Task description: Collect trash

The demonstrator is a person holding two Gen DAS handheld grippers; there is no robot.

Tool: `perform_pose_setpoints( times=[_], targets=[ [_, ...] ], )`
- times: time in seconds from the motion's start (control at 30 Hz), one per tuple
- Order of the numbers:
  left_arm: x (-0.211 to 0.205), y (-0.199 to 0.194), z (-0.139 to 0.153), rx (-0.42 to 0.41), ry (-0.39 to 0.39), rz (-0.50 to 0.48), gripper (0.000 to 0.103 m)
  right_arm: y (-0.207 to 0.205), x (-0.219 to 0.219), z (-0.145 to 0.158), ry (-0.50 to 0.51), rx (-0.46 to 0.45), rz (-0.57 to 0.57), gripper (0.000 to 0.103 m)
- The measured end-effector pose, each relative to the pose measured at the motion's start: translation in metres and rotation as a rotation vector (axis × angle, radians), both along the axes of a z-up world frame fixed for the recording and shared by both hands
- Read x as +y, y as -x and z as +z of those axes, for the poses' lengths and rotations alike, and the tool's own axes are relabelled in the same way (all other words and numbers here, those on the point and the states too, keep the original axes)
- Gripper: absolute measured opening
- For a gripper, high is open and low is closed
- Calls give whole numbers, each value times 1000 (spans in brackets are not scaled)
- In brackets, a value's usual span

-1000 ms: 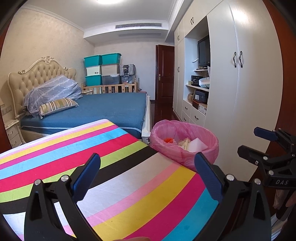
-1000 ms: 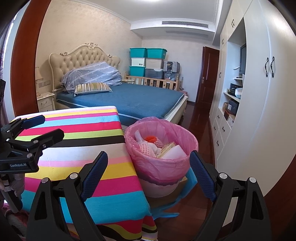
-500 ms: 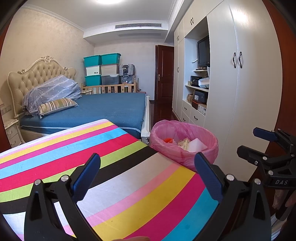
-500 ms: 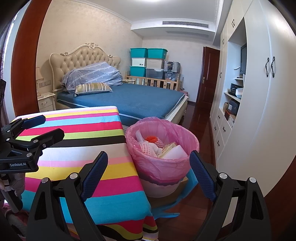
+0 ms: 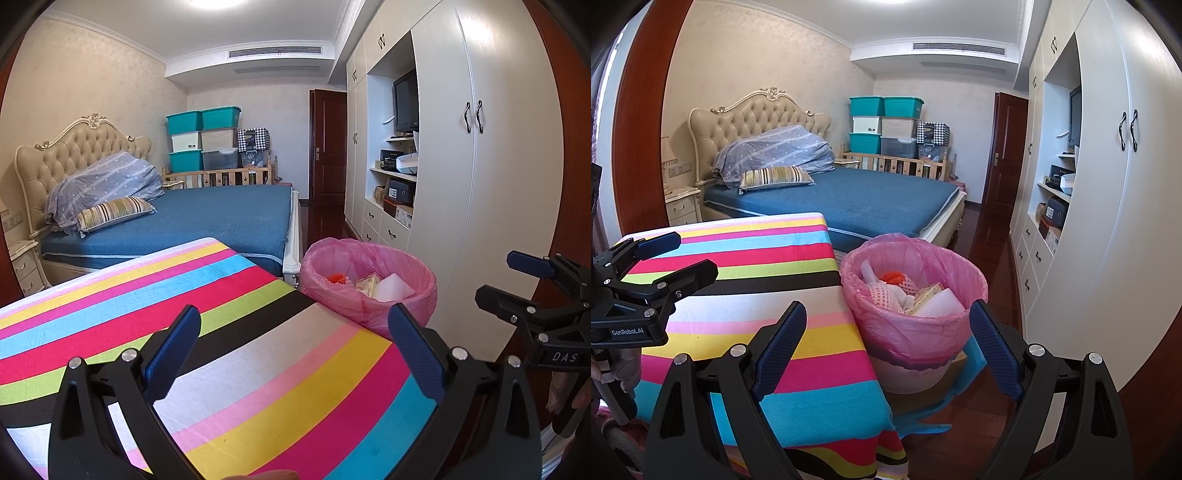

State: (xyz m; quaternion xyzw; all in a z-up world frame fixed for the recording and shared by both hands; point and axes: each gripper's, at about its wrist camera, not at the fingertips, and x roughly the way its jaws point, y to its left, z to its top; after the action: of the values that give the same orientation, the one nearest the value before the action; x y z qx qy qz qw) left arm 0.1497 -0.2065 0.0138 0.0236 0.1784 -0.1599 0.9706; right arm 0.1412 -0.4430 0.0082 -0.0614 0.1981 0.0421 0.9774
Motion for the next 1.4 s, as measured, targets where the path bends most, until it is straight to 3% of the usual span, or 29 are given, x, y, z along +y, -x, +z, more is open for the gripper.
perform_pose_setpoints(
  times=[1.4],
  targets=[
    [0, 1, -7, 8, -8, -5, 98, 1, 0, 1, -4, 3, 1, 84]
  ],
)
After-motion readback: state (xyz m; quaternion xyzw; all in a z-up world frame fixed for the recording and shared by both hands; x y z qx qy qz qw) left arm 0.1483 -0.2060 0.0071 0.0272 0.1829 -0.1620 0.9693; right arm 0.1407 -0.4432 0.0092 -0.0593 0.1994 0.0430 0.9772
